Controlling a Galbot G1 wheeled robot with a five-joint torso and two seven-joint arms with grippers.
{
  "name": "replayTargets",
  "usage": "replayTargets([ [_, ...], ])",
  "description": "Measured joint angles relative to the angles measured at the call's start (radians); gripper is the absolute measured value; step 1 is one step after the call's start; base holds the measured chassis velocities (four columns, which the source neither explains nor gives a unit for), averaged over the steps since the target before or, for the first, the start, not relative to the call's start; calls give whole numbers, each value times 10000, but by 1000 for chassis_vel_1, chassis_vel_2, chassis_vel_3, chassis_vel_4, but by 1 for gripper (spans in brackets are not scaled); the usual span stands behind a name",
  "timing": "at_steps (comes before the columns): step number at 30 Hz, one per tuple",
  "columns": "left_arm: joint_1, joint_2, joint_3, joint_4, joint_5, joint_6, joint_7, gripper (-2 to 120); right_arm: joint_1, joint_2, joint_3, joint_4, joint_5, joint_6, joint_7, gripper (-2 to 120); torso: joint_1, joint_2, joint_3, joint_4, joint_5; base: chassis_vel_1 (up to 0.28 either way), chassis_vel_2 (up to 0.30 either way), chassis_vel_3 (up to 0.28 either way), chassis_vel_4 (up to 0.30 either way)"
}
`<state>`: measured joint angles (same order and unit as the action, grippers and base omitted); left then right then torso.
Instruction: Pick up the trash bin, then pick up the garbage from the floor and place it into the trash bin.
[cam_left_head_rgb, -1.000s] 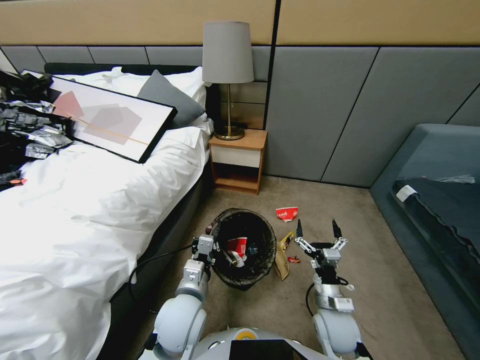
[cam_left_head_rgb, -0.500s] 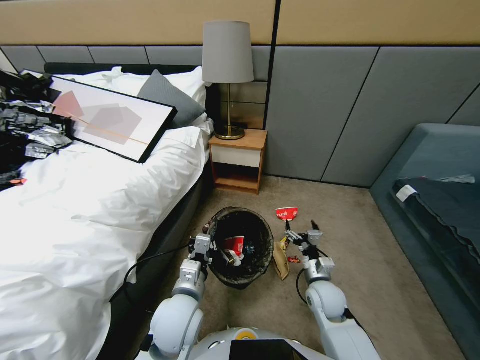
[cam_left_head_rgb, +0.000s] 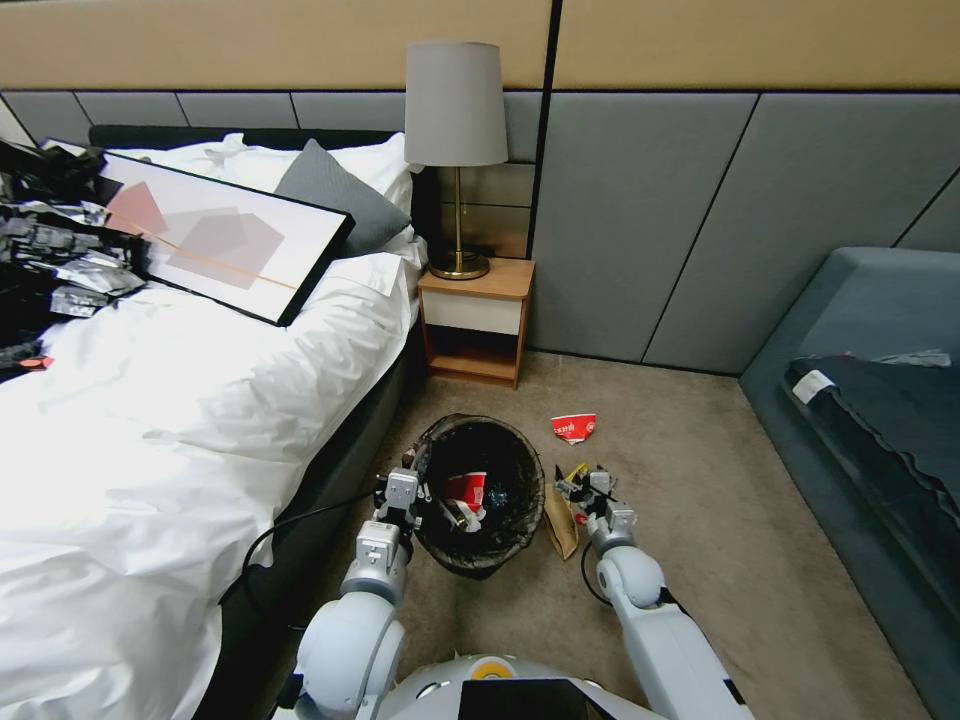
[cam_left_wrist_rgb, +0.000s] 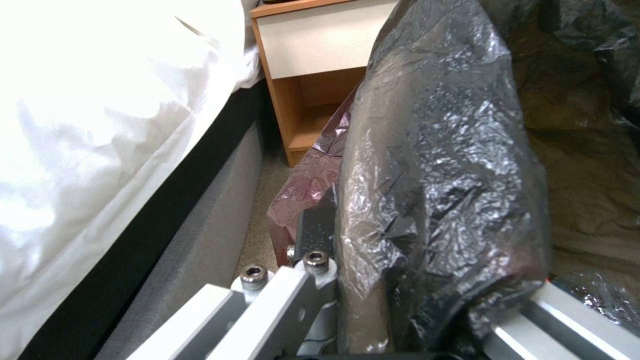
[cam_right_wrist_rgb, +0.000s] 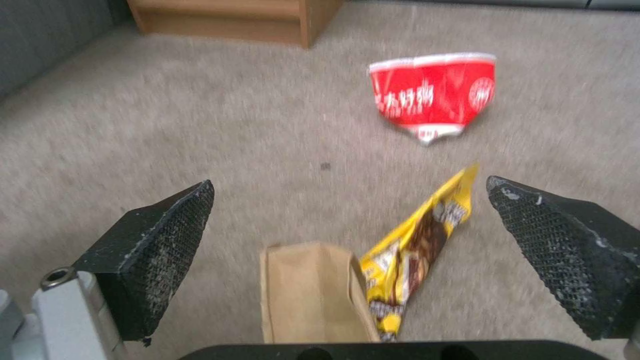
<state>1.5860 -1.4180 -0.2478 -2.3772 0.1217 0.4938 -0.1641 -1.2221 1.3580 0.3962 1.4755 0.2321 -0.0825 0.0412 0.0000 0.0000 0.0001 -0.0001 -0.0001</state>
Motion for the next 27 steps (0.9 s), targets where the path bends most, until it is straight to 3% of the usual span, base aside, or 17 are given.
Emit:
replayTargets([
  [27, 75, 7, -48, -57, -41, -24, -20, 1, 706, 633, 1, -2621, -860, 1091, -369, 100, 0, 0, -1, 0, 0, 0, 0, 0, 0],
])
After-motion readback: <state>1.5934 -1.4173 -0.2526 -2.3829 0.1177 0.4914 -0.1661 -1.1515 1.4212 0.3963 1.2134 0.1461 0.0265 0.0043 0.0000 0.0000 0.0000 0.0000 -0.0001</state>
